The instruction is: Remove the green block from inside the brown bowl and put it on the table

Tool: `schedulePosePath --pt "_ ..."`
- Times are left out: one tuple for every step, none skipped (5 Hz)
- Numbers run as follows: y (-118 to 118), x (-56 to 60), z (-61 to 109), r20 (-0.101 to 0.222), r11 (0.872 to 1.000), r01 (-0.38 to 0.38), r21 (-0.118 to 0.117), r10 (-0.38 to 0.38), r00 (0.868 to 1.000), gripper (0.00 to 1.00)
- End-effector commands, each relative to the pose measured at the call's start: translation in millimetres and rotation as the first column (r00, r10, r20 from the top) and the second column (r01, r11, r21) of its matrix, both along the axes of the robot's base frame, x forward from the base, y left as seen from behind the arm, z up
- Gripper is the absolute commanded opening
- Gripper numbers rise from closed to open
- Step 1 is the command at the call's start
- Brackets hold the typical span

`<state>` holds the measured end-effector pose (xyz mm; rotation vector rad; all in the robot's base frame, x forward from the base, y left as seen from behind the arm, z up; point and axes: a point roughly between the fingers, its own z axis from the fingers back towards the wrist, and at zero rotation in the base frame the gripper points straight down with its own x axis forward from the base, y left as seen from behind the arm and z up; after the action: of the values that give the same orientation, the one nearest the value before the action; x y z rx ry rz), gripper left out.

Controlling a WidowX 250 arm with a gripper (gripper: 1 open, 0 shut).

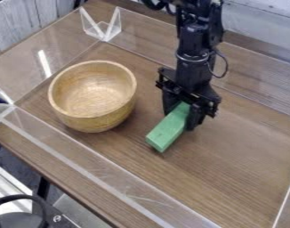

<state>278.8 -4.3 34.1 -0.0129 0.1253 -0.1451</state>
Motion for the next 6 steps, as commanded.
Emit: schedulePosePath --pt "3 12.9 15.9 0.061 1.000 -0.003 -0.008 0.004 0.998 1.00" --pt "6 11.0 32.6 0.095 1.000 -0.010 -0.018 0.012 0.995 1.00" --pt "12 8.1 71.2 0.190 0.999 -0.023 -0.032 0.029 0.981 1.00" --pt "25 4.1 94.4 0.224 0.999 -0.038 -0.030 0.044 0.974 1.00" --pt "28 -0.8 89.4 0.210 0.999 -0.025 -0.028 0.030 0.977 1.00" --pt "25 -2.7 76.5 0.183 0.999 -0.017 -0.030 0.023 0.983 1.00"
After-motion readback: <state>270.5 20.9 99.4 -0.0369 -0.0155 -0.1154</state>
